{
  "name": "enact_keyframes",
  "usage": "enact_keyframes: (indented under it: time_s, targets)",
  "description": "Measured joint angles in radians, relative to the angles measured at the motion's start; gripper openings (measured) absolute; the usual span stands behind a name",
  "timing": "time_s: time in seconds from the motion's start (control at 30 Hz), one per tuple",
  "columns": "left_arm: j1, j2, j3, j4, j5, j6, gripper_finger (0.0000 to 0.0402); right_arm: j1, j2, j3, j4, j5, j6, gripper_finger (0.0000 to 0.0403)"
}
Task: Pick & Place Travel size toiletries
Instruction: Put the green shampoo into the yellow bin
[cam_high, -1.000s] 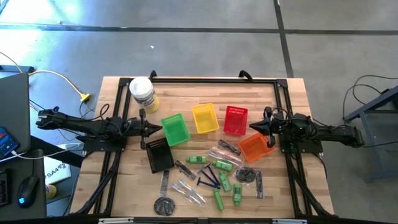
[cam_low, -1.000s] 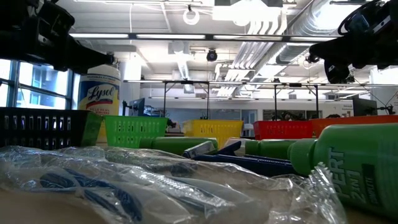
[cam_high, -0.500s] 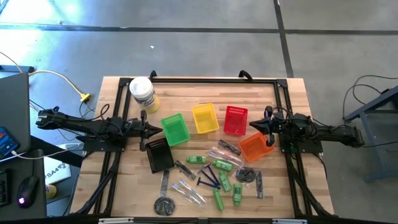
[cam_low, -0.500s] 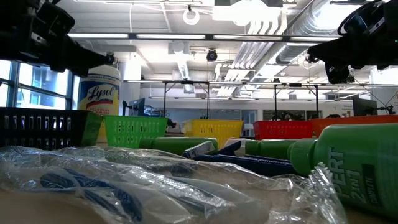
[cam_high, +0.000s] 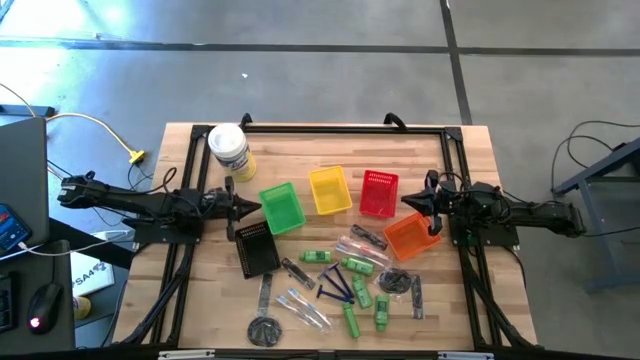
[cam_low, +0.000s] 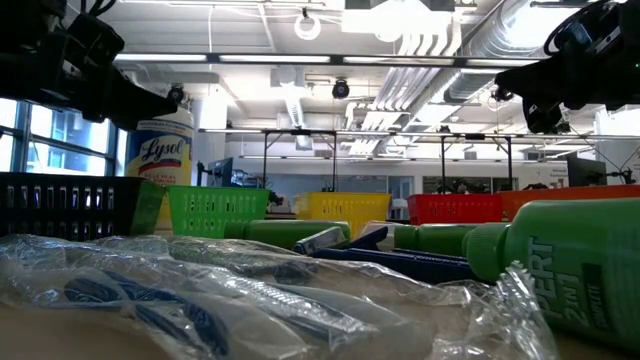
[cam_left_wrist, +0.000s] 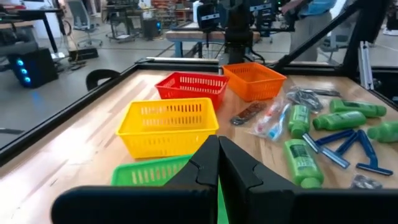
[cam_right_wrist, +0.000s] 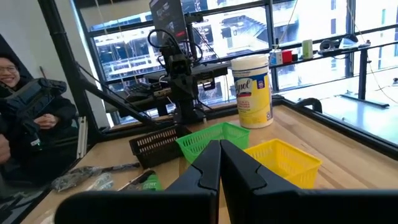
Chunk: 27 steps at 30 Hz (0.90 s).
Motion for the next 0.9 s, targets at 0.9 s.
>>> enact_keyframes:
  time_s: [0.9]
  targets:
    - [0.000,0.001,0.067,-0.021,-0.033,0.023,0.0000,0.000,0.000,0.000,0.021,0.006,0.028,0.0002]
